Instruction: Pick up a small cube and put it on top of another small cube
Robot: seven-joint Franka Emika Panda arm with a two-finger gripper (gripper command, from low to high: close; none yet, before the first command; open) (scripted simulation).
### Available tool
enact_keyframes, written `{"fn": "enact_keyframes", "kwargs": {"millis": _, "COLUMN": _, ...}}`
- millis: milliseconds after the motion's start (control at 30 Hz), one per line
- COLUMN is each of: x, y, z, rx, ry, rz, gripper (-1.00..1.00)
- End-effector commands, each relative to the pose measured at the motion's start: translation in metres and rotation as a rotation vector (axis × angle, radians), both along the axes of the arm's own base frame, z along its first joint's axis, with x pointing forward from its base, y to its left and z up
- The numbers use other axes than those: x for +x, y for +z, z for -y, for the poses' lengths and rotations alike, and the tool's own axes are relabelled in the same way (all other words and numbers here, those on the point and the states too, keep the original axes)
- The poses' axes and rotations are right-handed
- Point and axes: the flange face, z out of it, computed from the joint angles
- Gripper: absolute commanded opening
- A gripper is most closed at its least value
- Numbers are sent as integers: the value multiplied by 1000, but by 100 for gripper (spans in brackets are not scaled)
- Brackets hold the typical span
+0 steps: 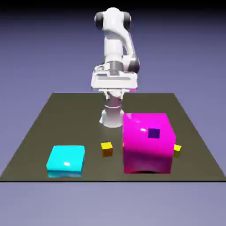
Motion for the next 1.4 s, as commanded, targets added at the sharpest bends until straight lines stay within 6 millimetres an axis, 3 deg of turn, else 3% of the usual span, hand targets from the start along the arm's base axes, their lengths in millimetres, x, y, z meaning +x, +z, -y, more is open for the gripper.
{"fn": "enact_keyframes", "kwargs": {"millis": 0, "x": 3, "y": -17, "z": 8, "rx": 56, "ry": -63, "rz": -63, "gripper": 0}}
{"fn": "enact_keyframes", "kwargs": {"millis": 233, "x": 1, "y": -135, "z": 55, "rx": 408, "ry": -547, "rz": -494, "gripper": 0}}
{"fn": "enact_keyframes", "kwargs": {"millis": 500, "x": -42, "y": -250, "z": 84, "rx": 718, "ry": -1147, "rz": -932, "gripper": 0}}
{"fn": "enact_keyframes", "kwargs": {"millis": 533, "x": -42, "y": -250, "z": 84, "rx": 718, "ry": -1147, "rz": -932, "gripper": 0}}
{"fn": "enact_keyframes", "kwargs": {"millis": 733, "x": -45, "y": -313, "z": 67, "rx": 719, "ry": -1147, "rz": -932, "gripper": 0}}
{"fn": "enact_keyframes", "kwargs": {"millis": 767, "x": -46, "y": -317, "z": 66, "rx": 718, "ry": -1147, "rz": -932, "gripper": 0}}
{"fn": "enact_keyframes", "kwargs": {"millis": 800, "x": -46, "y": -317, "z": 66, "rx": 718, "ry": -1147, "rz": -932, "gripper": -100}}
{"fn": "enact_keyframes", "kwargs": {"millis": 833, "x": -46, "y": -317, "z": 66, "rx": 718, "ry": -1147, "rz": -932, "gripper": -100}}
{"fn": "enact_keyframes", "kwargs": {"millis": 1033, "x": -42, "y": -253, "z": 83, "rx": 719, "ry": -1147, "rz": -932, "gripper": -100}}
{"fn": "enact_keyframes", "kwargs": {"millis": 1100, "x": -42, "y": -250, "z": 84, "rx": 718, "ry": -1147, "rz": -932, "gripper": -100}}
{"fn": "enact_keyframes", "kwargs": {"millis": 1133, "x": -30, "y": -242, "z": 68, "rx": 674, "ry": -1060, "rz": -945, "gripper": -100}}
{"fn": "enact_keyframes", "kwargs": {"millis": 1367, "x": -14, "y": -244, "z": 59, "rx": 353, "ry": -532, "rz": -1019, "gripper": -100}}
